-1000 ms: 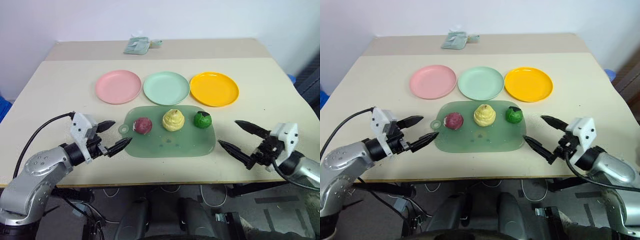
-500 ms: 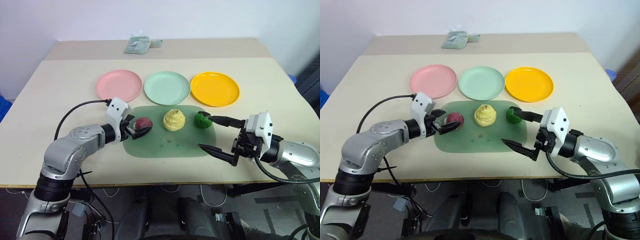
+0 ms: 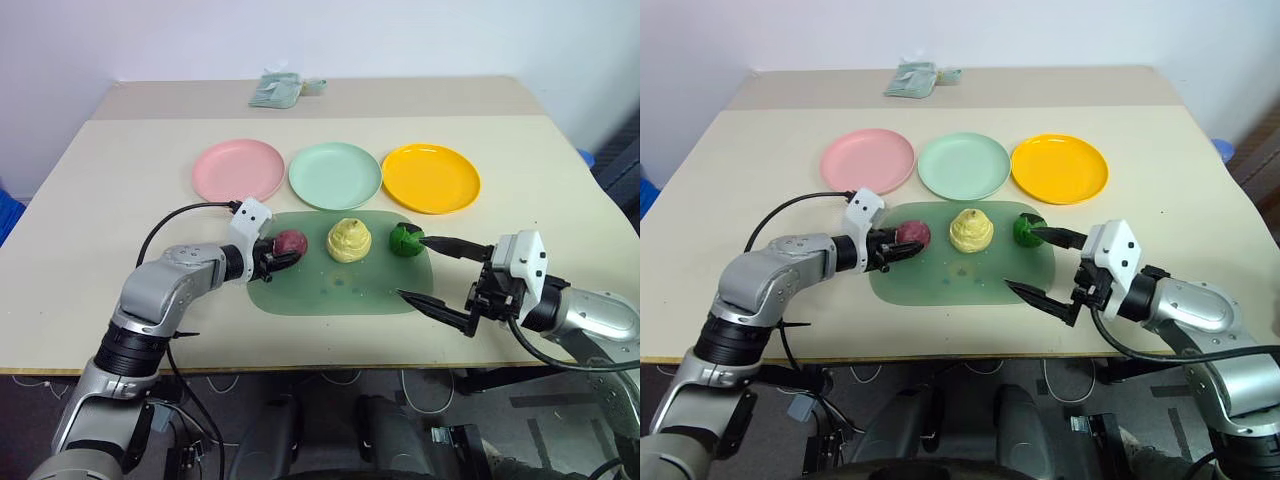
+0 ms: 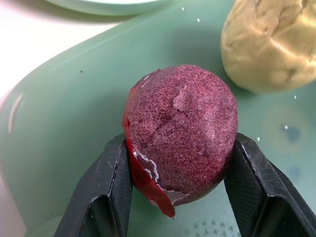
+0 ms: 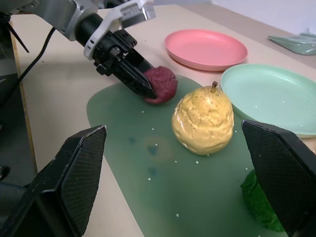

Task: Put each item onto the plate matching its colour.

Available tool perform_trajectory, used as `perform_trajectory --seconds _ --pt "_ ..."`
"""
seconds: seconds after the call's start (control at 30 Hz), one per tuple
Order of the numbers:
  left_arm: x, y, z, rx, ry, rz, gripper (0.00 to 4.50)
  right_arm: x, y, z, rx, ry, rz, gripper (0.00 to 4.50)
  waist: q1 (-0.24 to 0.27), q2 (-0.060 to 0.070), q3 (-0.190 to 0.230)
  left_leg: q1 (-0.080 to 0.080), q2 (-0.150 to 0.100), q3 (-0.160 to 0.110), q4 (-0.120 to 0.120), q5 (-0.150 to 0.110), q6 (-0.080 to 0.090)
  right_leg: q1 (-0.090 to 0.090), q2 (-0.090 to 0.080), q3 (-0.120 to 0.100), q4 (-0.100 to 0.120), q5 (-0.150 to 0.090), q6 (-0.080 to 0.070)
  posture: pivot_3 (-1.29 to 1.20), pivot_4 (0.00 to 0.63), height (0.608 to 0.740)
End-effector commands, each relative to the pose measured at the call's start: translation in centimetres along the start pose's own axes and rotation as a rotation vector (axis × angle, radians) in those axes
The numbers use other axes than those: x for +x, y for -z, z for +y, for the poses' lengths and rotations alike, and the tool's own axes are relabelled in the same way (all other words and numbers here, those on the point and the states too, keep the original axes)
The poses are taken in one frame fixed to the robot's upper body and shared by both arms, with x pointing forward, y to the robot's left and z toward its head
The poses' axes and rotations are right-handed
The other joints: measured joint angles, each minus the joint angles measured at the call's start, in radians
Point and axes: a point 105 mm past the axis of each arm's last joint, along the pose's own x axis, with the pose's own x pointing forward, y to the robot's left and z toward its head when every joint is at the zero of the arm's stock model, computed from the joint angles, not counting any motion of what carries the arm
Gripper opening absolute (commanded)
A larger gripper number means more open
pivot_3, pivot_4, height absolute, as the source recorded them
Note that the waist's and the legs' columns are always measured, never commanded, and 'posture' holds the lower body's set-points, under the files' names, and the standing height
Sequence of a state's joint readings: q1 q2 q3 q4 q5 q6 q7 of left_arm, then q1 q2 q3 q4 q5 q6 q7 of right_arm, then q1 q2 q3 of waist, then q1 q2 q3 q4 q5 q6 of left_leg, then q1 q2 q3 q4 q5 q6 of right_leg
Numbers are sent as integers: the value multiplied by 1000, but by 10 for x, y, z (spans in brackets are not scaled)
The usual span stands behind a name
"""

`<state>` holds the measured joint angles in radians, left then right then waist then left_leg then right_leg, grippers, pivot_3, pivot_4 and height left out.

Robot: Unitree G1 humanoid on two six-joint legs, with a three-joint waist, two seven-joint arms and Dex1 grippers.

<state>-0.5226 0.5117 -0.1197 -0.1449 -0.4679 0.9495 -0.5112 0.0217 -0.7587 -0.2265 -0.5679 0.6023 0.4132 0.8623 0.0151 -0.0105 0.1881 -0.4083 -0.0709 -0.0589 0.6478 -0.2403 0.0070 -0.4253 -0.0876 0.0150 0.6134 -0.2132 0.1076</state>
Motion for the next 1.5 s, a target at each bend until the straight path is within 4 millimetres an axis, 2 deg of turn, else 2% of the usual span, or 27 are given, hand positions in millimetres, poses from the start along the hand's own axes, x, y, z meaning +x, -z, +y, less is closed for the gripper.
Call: perform_trajectory --seconds 0.03,0.17,0.27,0.4,0.57,0.67,0.73,0.77,0.97,1.03,1.1,1.2,1.27,1.33,1.5 --pt "-8 -45 28 5 -156 -174 2228 -1 -13 -3 -62 23 -42 4500 3 0 0 0 0 0 0 0 0 0 0 0 0 0 1 0 150 740" --pt "-6 -80 74 -22 -430 -294 2228 2 -14 -10 -73 50 -60 4500 4 -1 0 0 -1 0 1 0 0 0 1 -1 0 1 2 0 150 740" --pt "-1 -94 96 -71 -551 -332 2228 5 -12 -19 -91 78 -68 4500 1 -1 0 0 -1 0 1 0 0 0 2 -1 0 3 5 0 150 740" --pt "6 -97 122 -174 -687 -362 2228 7 -9 -26 -88 86 -80 4500 0 -1 0 0 -2 0 1 0 1 0 1 -1 0 4 7 0 150 740" --pt "19 -89 134 -231 -731 -356 2228 15 -13 -31 -103 83 -108 4500 -1 -2 0 0 -2 1 1 -1 1 -1 1 -1 1 5 8 0 150 740" --pt "23 -86 135 -236 -725 -350 3347 21 -20 -33 -110 96 -131 4500 -1 -2 0 0 -3 1 1 -1 1 -1 1 -1 1 5 8 0 150 740" --pt "24 -88 133 -239 -700 -361 4313 24 -24 -34 -107 111 -144 4500 -2 -2 0 0 -3 1 1 -1 1 -1 1 -1 1 5 8 0 150 740" --pt "24 -90 131 -244 -679 -375 4462 25 -26 -36 -98 128 -154 4500 -1 -2 0 0 -3 1 1 -1 1 -1 1 -1 1 5 8 0 150 740" --pt "21 -101 104 -173 -510 -441 4462 30 -34 -40 -73 184 -180 4500 -3 -1 0 -1 -3 1 1 -1 1 -1 0 0 1 5 8 0 150 740" --pt "17 -106 65 -117 -280 -489 4462 30 -34 -37 -51 177 -183 4500 -4 -1 0 -1 -3 1 0 -1 1 -1 0 0 1 5 8 0 150 740" --pt "9 -101 34 -63 -109 -486 4462 30 -32 -34 -34 173 -178 4500 -6 -1 0 -1 -3 1 -1 -1 1 -2 0 2 1 5 8 0 150 740" --pt "-15 -83 5 64 55 -448 4462 32 -27 -30 -19 172 -167 4500 -10 -1 0 -1 -2 1 0 -1 1 -2 0 2 2 5 8 0 150 740" --pt "-43 -82 -7 204 97 -570 4462 34 -26 -27 -17 165 -161 4500 -17 1 -1 0 -2 1 -1 -1 1 -2 0 3 2 5 7 0 150 740" --pt "-62 -70 -9 285 117 -551 4462 38 -25 -25 -14 156 -160 4500 -21 1 -1 0 -1 1 -2 -1 1 -2 -1 4 1 5 6 0 150 740" --pt "-115 -32 -7 346 338 -385 4462 65 -17 -28 16 149 -124 4500 -31 1 -1 0 0 1 -2 -1 1 -3 0 3 1 3 2 0 150 740"
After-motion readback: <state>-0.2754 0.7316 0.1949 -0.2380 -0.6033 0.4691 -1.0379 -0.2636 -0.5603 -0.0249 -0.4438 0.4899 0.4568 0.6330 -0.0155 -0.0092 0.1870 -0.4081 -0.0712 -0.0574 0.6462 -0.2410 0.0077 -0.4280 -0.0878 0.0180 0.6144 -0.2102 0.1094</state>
